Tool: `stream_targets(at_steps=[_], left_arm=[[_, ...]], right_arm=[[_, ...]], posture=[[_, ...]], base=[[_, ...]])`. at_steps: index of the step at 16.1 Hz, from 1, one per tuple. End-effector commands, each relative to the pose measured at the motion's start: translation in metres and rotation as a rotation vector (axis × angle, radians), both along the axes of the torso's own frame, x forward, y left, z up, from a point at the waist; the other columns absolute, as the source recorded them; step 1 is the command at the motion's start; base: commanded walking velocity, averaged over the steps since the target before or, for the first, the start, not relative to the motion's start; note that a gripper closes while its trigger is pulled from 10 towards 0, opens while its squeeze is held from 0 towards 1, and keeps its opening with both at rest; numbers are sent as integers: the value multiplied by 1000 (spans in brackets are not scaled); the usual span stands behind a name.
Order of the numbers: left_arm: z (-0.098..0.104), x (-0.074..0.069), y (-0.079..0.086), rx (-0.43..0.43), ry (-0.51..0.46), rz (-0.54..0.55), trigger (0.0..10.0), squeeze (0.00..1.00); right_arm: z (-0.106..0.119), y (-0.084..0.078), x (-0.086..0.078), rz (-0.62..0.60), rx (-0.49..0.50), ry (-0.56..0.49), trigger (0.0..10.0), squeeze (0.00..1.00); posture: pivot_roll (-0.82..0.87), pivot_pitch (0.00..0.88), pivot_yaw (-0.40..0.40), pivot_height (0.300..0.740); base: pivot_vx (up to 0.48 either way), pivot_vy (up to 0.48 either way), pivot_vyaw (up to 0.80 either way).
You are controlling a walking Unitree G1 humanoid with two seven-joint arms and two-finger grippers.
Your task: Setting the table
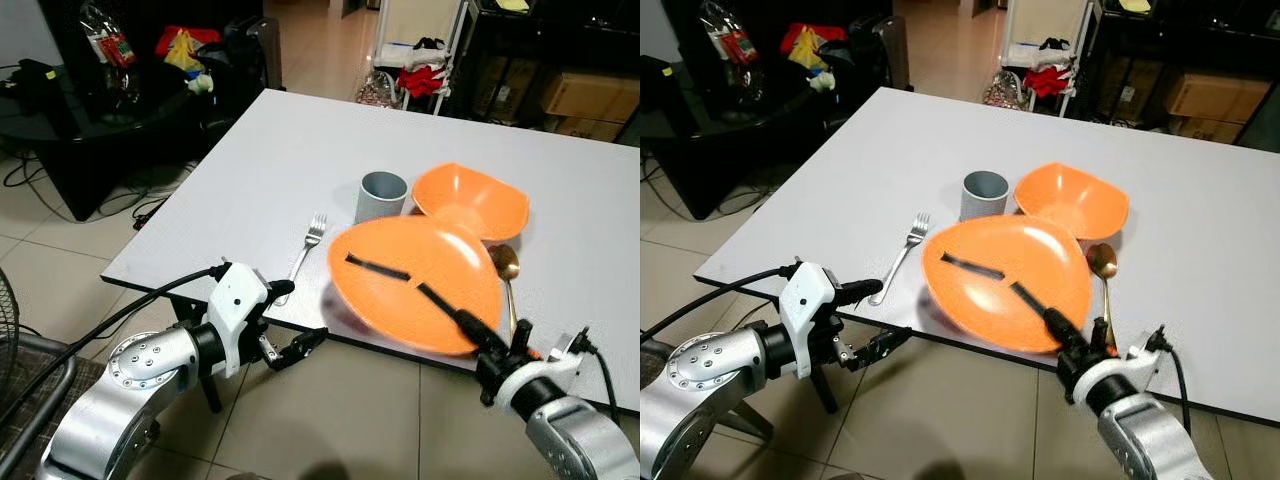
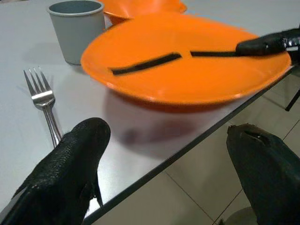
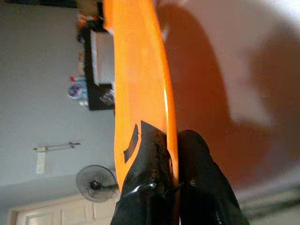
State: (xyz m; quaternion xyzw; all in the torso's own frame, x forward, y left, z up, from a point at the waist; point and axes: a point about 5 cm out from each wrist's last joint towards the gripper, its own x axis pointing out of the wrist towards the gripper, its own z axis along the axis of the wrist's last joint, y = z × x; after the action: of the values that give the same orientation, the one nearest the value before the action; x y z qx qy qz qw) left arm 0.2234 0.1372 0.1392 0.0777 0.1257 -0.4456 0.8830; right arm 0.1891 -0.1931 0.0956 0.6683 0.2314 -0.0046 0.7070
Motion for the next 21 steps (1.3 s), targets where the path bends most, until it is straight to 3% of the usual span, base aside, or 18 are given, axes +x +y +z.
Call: stream_targets(at_steps=[1,6,11,15,21], left_arm=[[7,0,2,5,-18,-3,10000,0],[8,-1,2,5,-20,-6,10000,0],[7,0,-1,4,-15,-18,10000,0],[8,1,-1,7,-18,-16,10000,0],[8,0,1,12,-22,-11,10000,0]], right_arm=[[16,7,-2,54,39,-55,10000,0],[25,15,-12,59,61,-42,10000,0],[16,4,-1,12,43,14,10000,0],[6,2,14,36,-54,23,10000,0],[-3,1,28,21,-82,6,10000,0]], posture=[[-14,20,-28,740],[-21,30,-23,740],[-19,29,-18,740],[-10,27,-26,740],[-3,24,-28,740]], base=[[0,0,0],[0,0,0],[0,0,0],[0,0,0],[0,0,0]])
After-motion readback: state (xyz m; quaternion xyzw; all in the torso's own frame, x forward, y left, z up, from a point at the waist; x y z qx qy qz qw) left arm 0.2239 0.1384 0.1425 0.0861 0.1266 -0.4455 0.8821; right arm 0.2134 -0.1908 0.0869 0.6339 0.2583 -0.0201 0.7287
